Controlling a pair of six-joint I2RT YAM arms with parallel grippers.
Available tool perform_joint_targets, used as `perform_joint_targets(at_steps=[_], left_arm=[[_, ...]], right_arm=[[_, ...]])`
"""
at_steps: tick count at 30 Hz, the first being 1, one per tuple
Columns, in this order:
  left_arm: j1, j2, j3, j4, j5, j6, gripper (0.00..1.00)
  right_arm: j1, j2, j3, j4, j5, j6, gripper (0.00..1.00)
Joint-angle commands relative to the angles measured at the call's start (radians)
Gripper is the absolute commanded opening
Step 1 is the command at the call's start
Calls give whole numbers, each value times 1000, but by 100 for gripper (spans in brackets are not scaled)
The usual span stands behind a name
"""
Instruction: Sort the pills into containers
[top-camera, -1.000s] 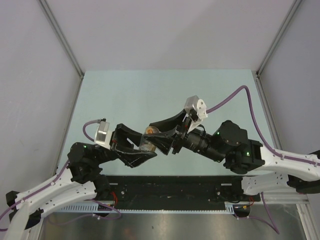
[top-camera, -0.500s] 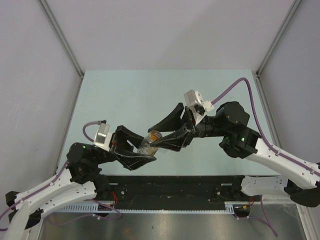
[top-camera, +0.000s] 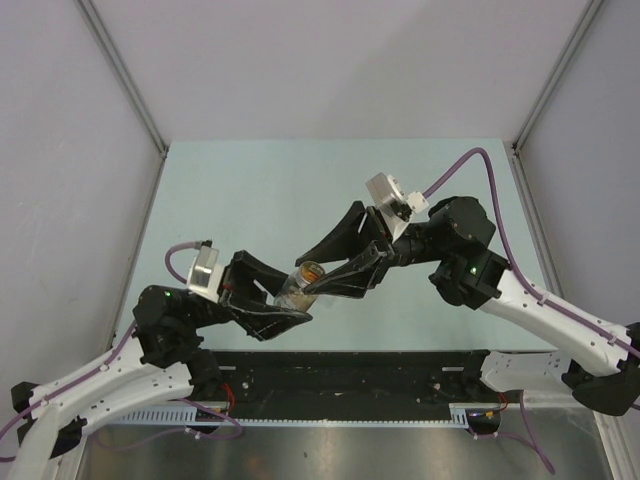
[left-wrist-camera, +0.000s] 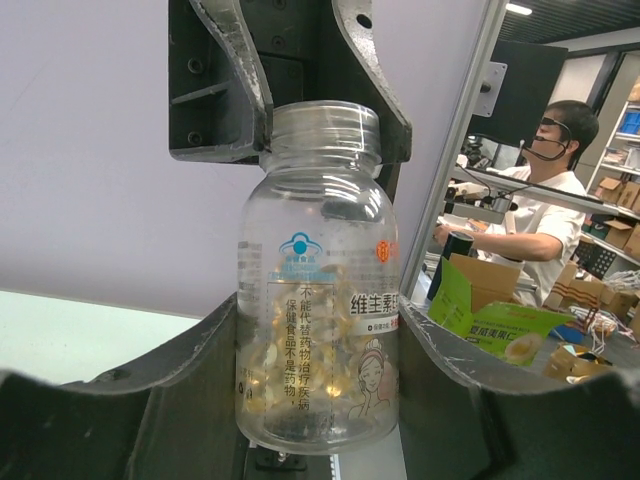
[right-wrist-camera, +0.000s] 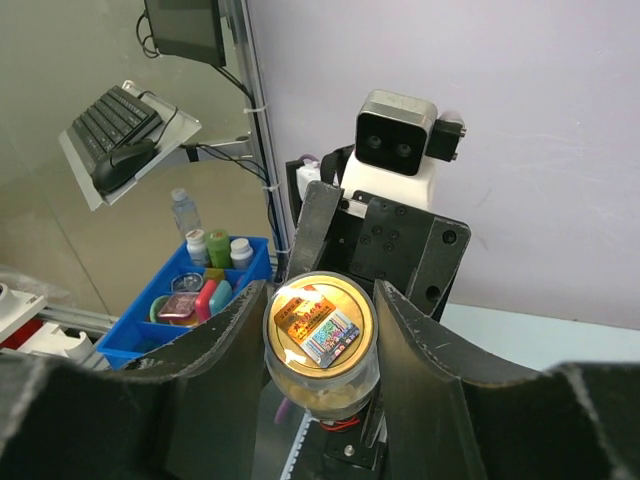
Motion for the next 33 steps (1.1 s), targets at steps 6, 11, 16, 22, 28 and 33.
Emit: perform_joint_targets(at_steps=[6,11,16,22,28,33], left_arm=[[12,-12,4,-24,-99,-14,0],[14,-12,2,-24,-99,-12,0],[12,-13,-1,-24,-102,-12,0],[14,-13,-4,-24,-109,-9,1],[14,-12,-7,-24,-120,-8,1],[14,-4,-8,-24,-125,-6,0]], right_arm=[[16,-26,21,116,-89,94,69],[16,-30,21,103,-29,86,77],[15,-64,21,44,246,90,81],[16,-98,21,-40,645,213,80],[75,-121,47,-245,1051,343,79],[208,-44,217,-560,1336,385,77]])
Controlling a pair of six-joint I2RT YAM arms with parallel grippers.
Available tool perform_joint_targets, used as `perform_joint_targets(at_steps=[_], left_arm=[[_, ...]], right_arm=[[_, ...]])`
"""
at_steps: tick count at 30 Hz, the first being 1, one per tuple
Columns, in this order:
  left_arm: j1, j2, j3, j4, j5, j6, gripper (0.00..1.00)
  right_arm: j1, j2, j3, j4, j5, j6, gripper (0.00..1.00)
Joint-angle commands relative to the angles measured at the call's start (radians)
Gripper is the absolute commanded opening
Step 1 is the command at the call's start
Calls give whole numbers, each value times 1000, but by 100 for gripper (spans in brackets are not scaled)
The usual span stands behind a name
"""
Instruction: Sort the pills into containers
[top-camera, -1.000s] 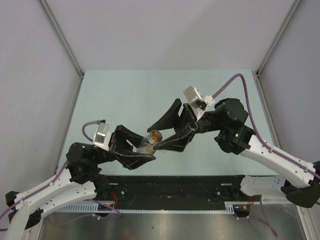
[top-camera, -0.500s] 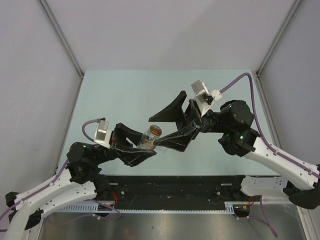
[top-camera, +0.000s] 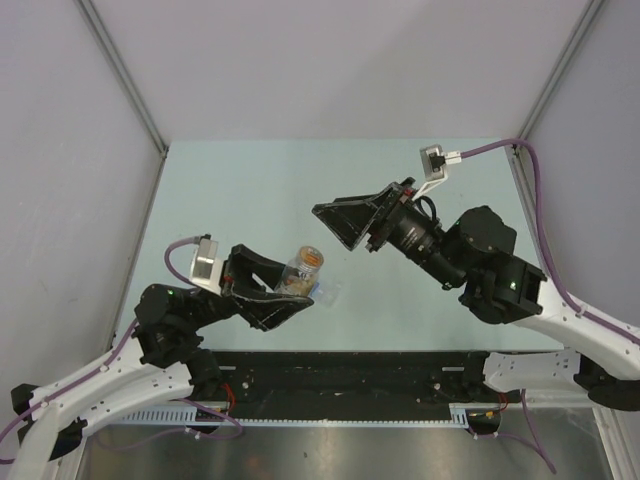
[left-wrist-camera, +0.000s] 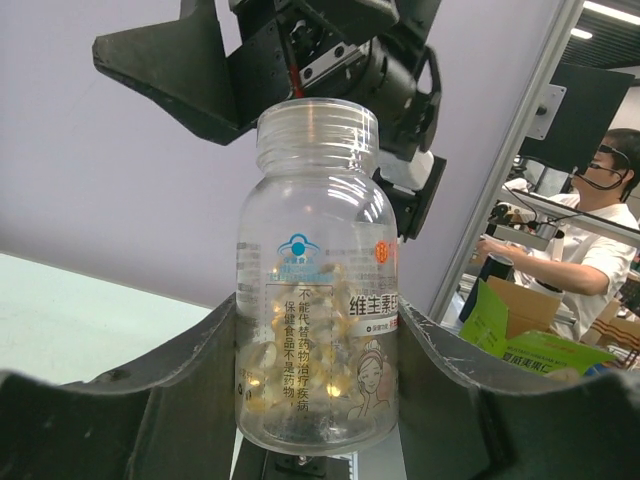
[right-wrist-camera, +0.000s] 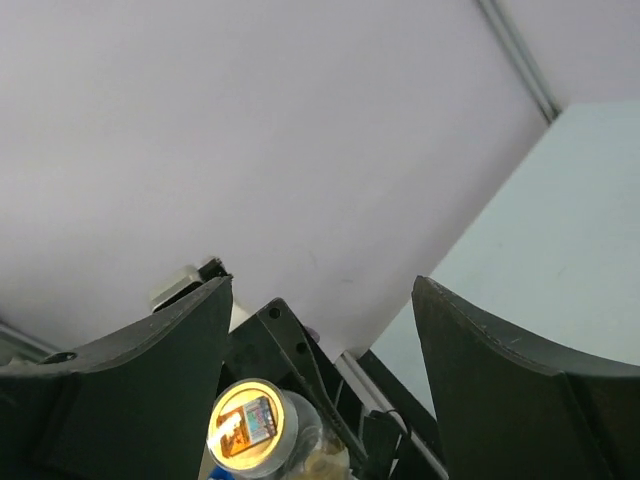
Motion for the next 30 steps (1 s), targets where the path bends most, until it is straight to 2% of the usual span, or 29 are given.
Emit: perform_joint_targets(at_steps=[1,7,14,30], left_arm=[[5,4,-5,13,-23,-7,0],[5,1,-15,13,-43,-7,0],[5,3,-5,13,-43,-3,0],[5,7,-7,11,-40,-4,0]], right_arm=[[157,55,167,-259,395,49,78],[352,155,316,-332,591,-42,78],[444,202,320,-352,784,-66,74],[450,175,236,-273,752,-46,68]])
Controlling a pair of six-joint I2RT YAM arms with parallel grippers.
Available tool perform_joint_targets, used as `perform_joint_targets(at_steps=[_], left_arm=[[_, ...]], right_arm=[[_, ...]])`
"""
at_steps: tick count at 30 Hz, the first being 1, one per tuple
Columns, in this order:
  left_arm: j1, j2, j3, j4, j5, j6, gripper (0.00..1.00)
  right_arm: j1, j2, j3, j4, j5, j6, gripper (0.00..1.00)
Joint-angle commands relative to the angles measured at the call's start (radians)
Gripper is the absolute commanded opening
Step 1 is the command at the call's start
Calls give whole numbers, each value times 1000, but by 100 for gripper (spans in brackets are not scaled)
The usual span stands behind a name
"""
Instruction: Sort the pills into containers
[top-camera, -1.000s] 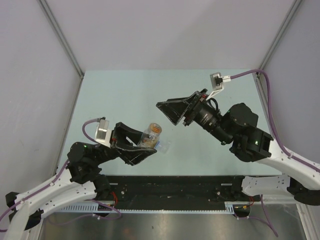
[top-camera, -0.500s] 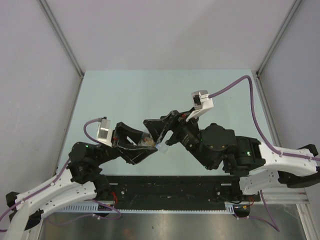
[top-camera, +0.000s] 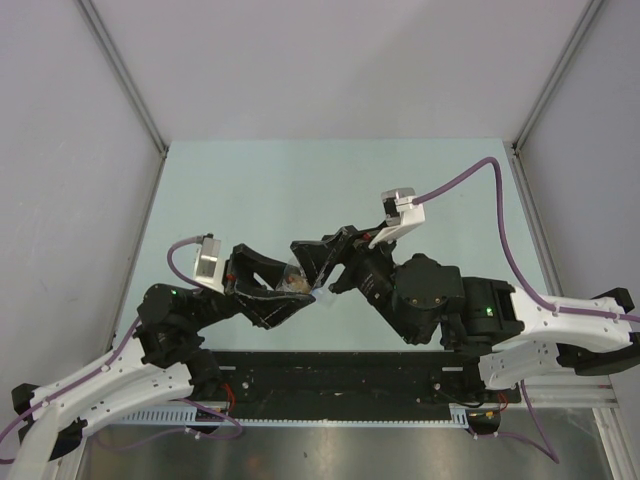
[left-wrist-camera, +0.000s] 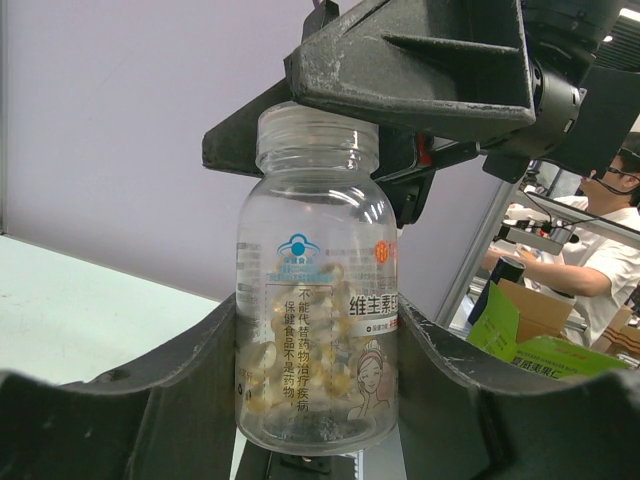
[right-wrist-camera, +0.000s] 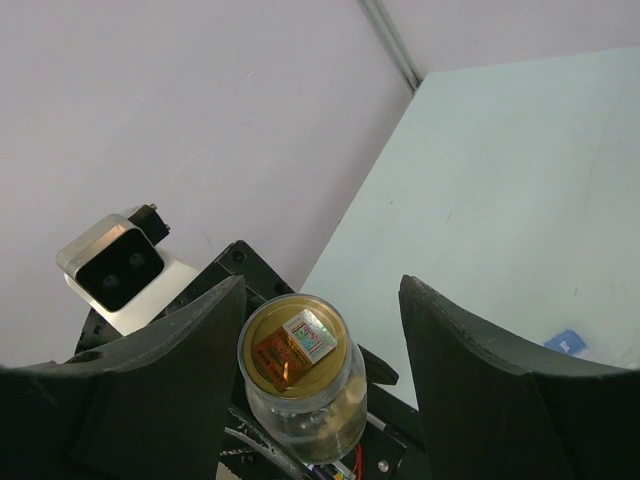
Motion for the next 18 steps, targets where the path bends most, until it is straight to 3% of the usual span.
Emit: perform_joint_targets(at_steps=[1,11,18], left_arm=[[4,8,5,24,-8,-7,0],[4,2,3,23,-8,-9,0],[4,4,2,23,-13,-9,0]], right_arm=[[5,-22,-1,43,21,9,68],[5,-21,-8,49,6,9,56],[6,-16,-8,48,-8,11,64]])
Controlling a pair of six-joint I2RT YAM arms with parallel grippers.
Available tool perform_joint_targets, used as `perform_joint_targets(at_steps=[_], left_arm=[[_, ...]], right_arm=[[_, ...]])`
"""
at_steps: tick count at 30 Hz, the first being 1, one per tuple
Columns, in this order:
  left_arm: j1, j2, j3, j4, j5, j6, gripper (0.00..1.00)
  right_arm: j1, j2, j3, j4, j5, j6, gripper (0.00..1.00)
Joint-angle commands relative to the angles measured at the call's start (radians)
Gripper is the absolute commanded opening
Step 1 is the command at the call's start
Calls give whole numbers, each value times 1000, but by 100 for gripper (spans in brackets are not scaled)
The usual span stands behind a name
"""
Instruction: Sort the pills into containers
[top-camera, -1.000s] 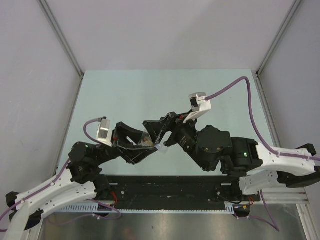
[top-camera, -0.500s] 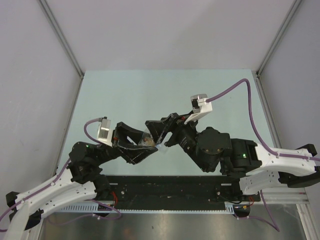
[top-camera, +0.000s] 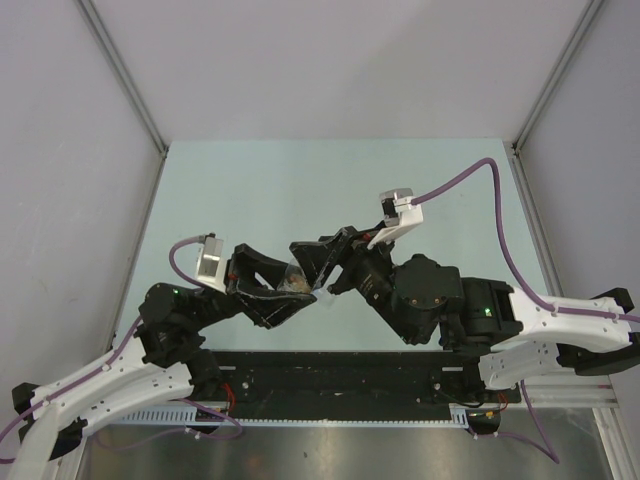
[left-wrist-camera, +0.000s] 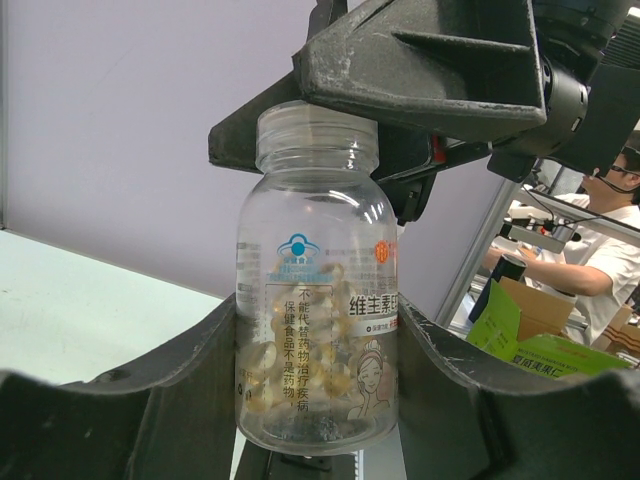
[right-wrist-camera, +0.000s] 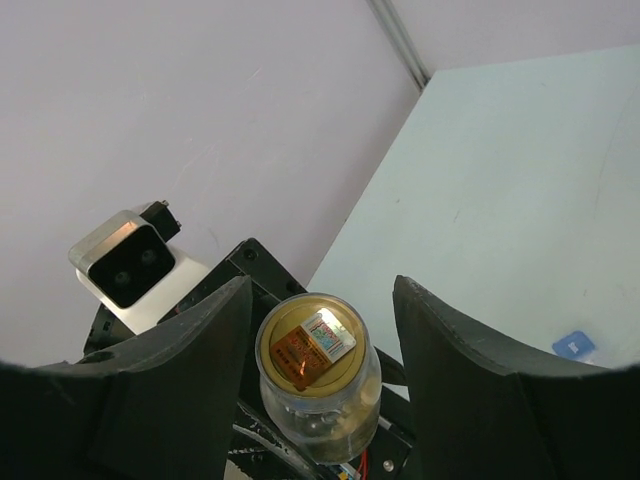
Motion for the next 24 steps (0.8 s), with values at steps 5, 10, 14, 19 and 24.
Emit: perform_joint_targets(at_steps=[5,10,14,19,24], left_arm=[[5,-1,3,26,-11,-9,0],[3,-3,2,26,-11,-11,0],[3,-6,0,26,-12,-11,0],[5,-3,2,26,-12,-11,0],[3,0,3,28,-11,-12,0]], right_arm=[[6,-13,2,29,-6,13,61],[6,-8,2,32,-13,11,58],[5,-4,2,30,-21,8,57],[5,-2,0,29,-27,7,59],[6,-5,-4,27,-30,4,57]])
